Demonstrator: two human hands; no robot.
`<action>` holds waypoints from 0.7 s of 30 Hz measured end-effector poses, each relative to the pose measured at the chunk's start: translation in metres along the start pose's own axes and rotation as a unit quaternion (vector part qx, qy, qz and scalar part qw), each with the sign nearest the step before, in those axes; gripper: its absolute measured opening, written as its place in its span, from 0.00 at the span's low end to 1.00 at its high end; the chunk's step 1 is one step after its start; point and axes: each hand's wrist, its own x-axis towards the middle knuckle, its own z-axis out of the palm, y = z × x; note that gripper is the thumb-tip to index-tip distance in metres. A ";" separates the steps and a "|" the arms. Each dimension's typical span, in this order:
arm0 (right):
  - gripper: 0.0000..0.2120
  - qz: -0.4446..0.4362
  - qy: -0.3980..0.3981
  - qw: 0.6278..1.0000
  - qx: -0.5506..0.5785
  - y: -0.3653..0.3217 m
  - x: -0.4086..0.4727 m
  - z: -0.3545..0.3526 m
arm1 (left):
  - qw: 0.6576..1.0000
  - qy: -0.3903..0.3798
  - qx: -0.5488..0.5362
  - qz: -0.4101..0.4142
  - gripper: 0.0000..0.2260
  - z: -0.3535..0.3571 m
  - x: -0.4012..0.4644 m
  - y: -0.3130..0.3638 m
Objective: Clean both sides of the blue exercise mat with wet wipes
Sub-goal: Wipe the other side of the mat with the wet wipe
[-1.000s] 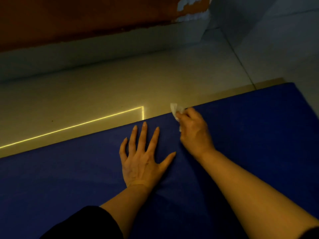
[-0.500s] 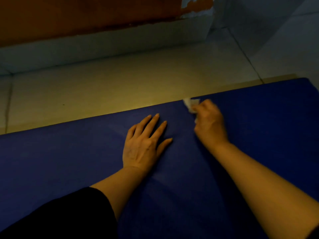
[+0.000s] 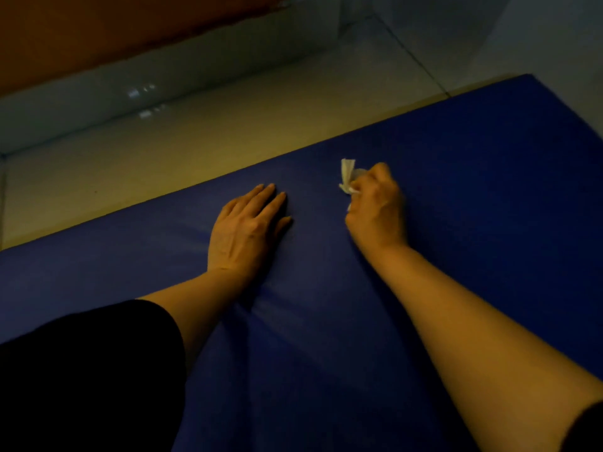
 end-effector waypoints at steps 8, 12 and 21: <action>0.04 -0.112 -0.089 0.989 0.036 -0.010 -0.036 -0.013 | 0.997 -0.067 0.009 -0.032 0.21 -0.006 0.002 0.014; 0.05 0.013 -0.001 0.999 -0.031 0.007 -0.033 -0.025 | 0.991 -0.109 0.001 -0.083 0.22 -0.011 -0.002 0.030; 0.07 -0.138 -0.090 0.986 -0.019 0.001 -0.085 -0.041 | 0.979 -0.178 -0.085 0.046 0.29 -0.033 -0.052 0.045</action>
